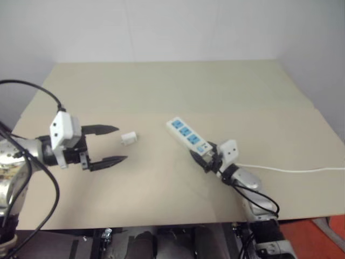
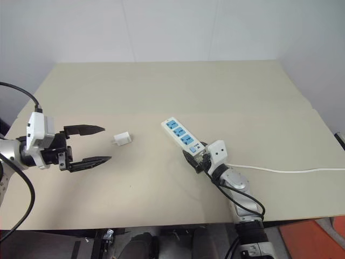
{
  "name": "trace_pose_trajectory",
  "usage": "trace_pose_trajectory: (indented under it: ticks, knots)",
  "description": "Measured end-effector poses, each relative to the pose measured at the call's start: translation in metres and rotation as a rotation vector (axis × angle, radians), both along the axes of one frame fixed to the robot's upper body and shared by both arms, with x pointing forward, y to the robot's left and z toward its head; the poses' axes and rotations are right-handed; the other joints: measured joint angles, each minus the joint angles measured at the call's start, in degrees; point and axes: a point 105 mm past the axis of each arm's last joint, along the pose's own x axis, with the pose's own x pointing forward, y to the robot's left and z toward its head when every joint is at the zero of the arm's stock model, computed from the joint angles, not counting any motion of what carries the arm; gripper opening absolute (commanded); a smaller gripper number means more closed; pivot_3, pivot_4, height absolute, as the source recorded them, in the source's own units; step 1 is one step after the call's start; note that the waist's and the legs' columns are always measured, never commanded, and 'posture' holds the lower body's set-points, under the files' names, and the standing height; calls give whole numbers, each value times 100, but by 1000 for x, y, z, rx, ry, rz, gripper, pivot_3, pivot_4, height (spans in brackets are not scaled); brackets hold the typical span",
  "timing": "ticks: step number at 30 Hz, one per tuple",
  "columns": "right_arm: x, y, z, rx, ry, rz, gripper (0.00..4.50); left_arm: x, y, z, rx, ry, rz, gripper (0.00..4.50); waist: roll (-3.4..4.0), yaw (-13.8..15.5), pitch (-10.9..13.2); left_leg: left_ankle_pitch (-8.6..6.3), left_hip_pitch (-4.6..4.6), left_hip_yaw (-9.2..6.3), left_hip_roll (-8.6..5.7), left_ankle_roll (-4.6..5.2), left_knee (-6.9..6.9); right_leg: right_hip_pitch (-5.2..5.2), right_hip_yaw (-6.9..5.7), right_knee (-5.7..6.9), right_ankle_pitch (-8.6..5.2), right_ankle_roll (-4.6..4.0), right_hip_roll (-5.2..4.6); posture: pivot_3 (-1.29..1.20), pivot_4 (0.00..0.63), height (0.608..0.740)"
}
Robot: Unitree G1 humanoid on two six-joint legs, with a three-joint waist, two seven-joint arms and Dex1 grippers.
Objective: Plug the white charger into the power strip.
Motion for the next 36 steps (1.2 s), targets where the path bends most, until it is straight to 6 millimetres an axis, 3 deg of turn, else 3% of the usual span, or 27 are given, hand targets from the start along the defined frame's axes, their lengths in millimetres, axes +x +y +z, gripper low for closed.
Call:
trace_pose_trajectory:
  ticks: [6, 9, 14, 20, 27, 30, 36]
  knots:
    - [-27, -26, -1, -46, 38, 239, 3442, 2, 0, 3, -2, -11, 0, 4500, -1, 52, 0, -2, 0, 1, 0, 3, 2, 6, -2, -5, 0, 0, 0, 0, 150, 740]
    - [-41, -31, 0, -66, 67, 410, 3442, 18, -3, 19, 17, -80, 34, 4500, -3, 66, -1, -2, 8, 9, 0, 3, 7, 15, -5, 0, 2, -1, 2, 0, 150, 740]
    - [-54, -8, -5, -48, 82, 659, 3442, 51, -18, 28, 112, -117, 97, 4500, -6, 0, -1, -1, 12, 14, 0, 2, 11, 17, -1, 3, 7, -1, 6, 0, 150, 740]
    - [-42, 31, -7, -106, 71, 836, 3442, 88, -29, 34, 353, -11, 156, 4500, -7, -33, 0, 1, 4, 33, 1, -1, 13, 1, 9, 18, 7, 1, 19, 0, 150, 740]
    - [-38, 42, -9, -138, 61, 907, 3442, 136, -33, 4, 654, 242, 249, 4500, -12, -14, -3, 1, -3, 40, 1, 0, 19, 1, -1, 48, 3, 7, 21, 0, 150, 740]
    - [-39, 45, -8, -135, 45, 916, 3442, 147, -33, -12, 741, 299, 280, 4500, -14, -55, -2, -1, -5, 35, 1, 2, 18, -7, 1, 48, 2, 8, 24, 0, 150, 740]
    - [-40, 45, -9, -151, 32, 904, 3442, 157, -41, -24, 788, 375, 289, 4500, -15, -65, -2, -2, -13, 31, 1, 4, 21, -11, 0, 49, 2, 8, 23, 0, 150, 740]
